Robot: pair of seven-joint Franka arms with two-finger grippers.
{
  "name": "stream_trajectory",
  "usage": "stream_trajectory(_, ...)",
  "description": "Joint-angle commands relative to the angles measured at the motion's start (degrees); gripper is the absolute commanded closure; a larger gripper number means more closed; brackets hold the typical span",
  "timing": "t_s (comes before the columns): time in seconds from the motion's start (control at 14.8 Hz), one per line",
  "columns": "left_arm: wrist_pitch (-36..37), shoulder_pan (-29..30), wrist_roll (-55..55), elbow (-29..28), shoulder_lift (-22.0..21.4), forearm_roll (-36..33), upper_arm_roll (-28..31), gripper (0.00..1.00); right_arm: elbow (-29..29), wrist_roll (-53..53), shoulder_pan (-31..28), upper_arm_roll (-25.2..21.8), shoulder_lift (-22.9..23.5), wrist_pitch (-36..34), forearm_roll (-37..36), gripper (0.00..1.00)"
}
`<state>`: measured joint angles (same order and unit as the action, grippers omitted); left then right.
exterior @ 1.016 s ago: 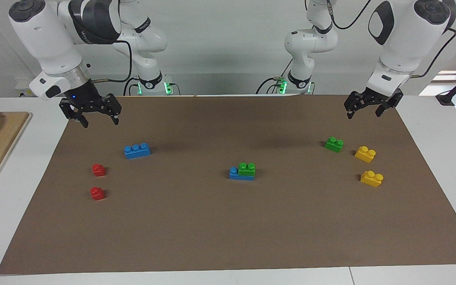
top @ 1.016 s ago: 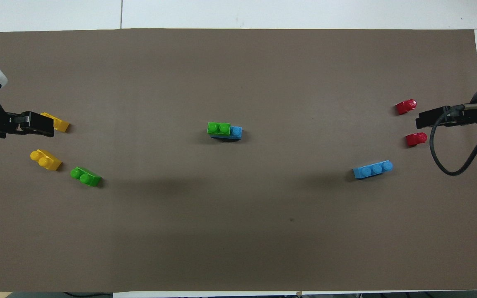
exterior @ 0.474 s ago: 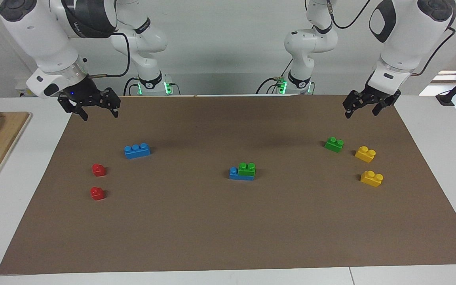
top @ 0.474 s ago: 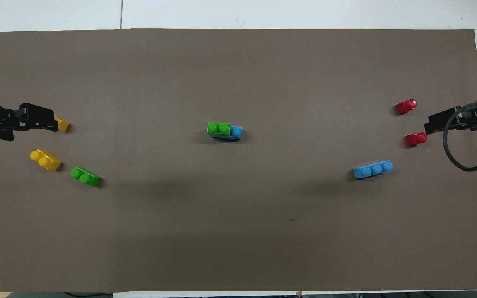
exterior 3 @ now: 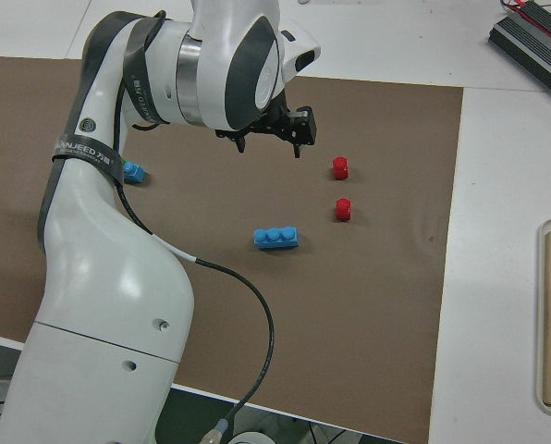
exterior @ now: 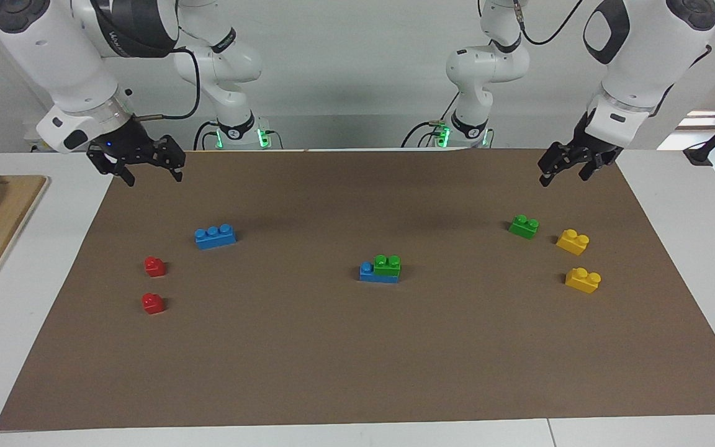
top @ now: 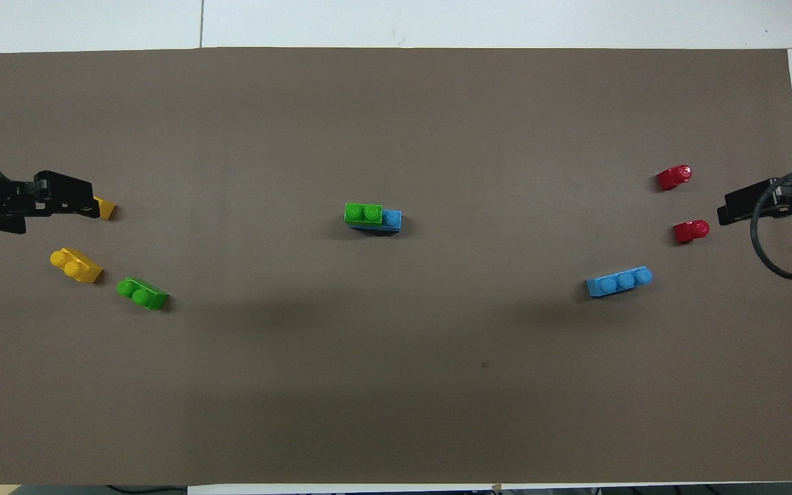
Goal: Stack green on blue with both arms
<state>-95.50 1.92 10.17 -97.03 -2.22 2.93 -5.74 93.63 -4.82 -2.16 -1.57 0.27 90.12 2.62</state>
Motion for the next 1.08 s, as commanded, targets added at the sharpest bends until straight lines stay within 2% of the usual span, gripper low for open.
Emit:
stream_trajectory(0.0,0.7,0.1,1.1,-0.6,-1.1,0.9,-0.6,0.0,-1.3,-0.3,-0.9,0.7,0.7,-0.8,-1.5,0.0)
stream_trajectory(0.41,1.8,0.5,0.8,-0.7,-1.5,0.9,-0.6,0.0,-1.3,-0.5,-0.6,0.8,0.8,1.7,-4.6,0.0)
stream_trajectory(0.61,1.8,0.1,-0.6,-0.6,-1.5,-2.0,-0.6,0.0,-1.2,-0.5,-0.5,0.9,0.7,1.5,-5.2,0.0)
stream_trajectory(1.02,2.2,0.1,-2.8,-0.7,-1.5,-2.2,-0.6,0.0,-0.7,-0.3,-0.3,0.9,0.3,0.9,-5.1,0.0)
